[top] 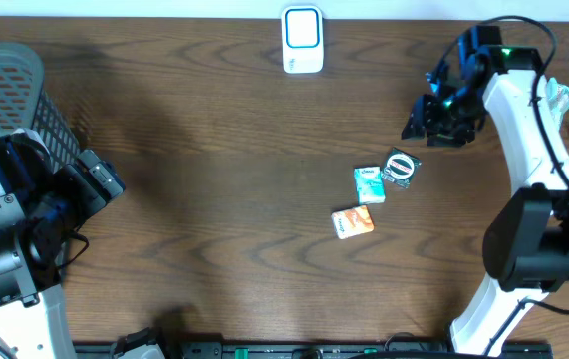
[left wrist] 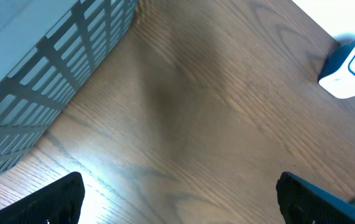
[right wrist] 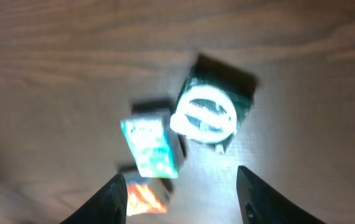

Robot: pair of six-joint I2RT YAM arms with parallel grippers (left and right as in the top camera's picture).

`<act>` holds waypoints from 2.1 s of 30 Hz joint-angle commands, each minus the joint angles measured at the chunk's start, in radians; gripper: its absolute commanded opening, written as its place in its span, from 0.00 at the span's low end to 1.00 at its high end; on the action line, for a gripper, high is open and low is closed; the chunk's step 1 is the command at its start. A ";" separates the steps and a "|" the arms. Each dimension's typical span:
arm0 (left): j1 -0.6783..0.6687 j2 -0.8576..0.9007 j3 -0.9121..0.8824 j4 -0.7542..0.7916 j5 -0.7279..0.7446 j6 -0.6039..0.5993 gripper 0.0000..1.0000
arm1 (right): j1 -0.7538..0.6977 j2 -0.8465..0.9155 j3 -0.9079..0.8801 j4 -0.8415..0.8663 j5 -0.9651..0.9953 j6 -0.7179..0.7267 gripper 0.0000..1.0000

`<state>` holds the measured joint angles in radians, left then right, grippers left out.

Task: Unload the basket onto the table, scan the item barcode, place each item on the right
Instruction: 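Move the right gripper down onto the dark Zam-Buk tin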

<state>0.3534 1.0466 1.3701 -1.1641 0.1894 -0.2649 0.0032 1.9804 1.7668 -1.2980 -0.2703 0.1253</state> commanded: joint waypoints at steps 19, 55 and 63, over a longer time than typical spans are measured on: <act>0.005 0.000 0.016 -0.002 0.009 -0.002 0.98 | 0.102 0.021 -0.342 0.328 0.040 0.236 0.01; 0.005 0.000 0.016 -0.002 0.009 -0.002 0.97 | 0.105 0.019 -0.233 0.098 0.388 0.149 0.02; 0.005 0.000 0.016 -0.002 0.009 -0.002 0.98 | 0.123 0.019 -0.272 -0.058 0.304 0.054 0.01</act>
<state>0.3534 1.0466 1.3701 -1.1641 0.1894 -0.2649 0.1150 1.9942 1.5135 -1.3506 0.0555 0.2249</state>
